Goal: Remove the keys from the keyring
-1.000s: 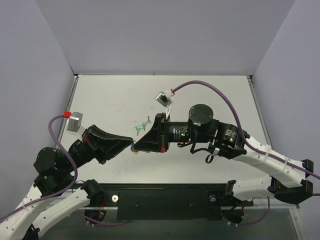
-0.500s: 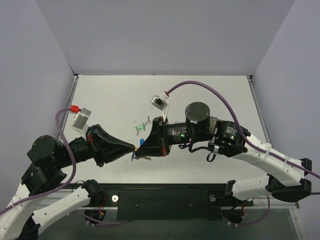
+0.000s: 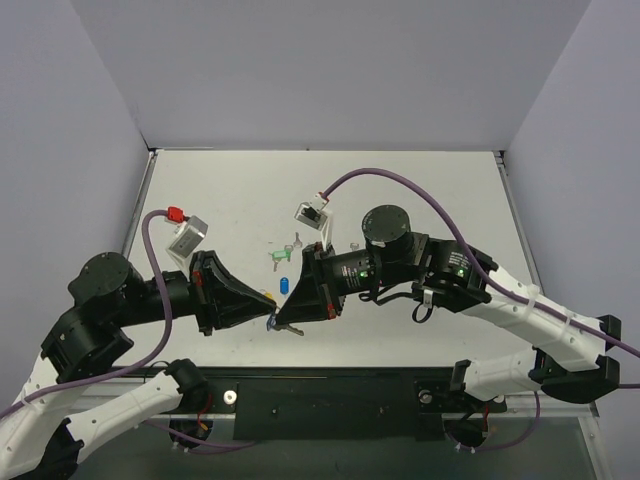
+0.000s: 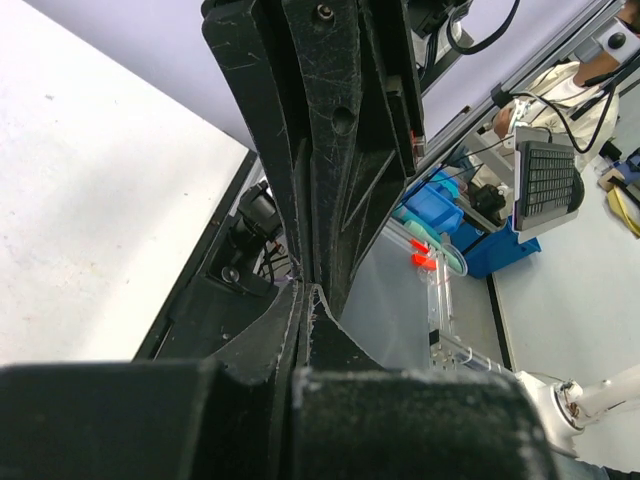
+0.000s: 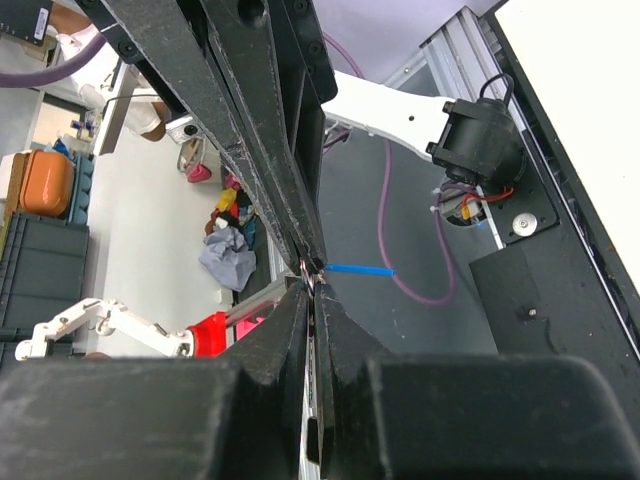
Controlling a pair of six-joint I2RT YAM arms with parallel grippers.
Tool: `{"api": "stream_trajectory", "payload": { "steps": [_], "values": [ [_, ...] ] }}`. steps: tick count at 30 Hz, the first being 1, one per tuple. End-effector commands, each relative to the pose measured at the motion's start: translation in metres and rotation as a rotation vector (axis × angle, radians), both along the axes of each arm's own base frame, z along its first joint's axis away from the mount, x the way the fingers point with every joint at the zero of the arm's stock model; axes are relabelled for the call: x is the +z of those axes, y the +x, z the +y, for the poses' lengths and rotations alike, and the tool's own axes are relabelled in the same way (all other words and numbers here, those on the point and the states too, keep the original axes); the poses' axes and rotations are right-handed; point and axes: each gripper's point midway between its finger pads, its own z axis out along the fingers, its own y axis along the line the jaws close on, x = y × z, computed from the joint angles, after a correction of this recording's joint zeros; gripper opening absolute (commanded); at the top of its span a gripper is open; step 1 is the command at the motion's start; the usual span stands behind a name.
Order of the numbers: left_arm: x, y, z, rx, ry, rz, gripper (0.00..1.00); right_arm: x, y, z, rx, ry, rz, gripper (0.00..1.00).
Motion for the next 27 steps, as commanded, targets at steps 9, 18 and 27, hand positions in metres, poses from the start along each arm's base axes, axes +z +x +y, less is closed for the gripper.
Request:
{"api": "stream_trajectory", "payload": {
  "steps": [9, 18, 27],
  "values": [
    [0.011, 0.01, 0.003, 0.083, -0.091, 0.031, 0.0, 0.032, 0.006, 0.014, -0.025, 0.144, -0.024, 0.3],
    [0.019, 0.024, 0.013, 0.198, -0.161, 0.052, 0.0, 0.033, 0.008, 0.012, -0.045, 0.171, -0.019, 0.3],
    [0.024, 0.032, 0.019, 0.26, -0.207, 0.07, 0.0, 0.031, 0.007, 0.008, -0.056, 0.178, -0.018, 0.26]
  ]
}}
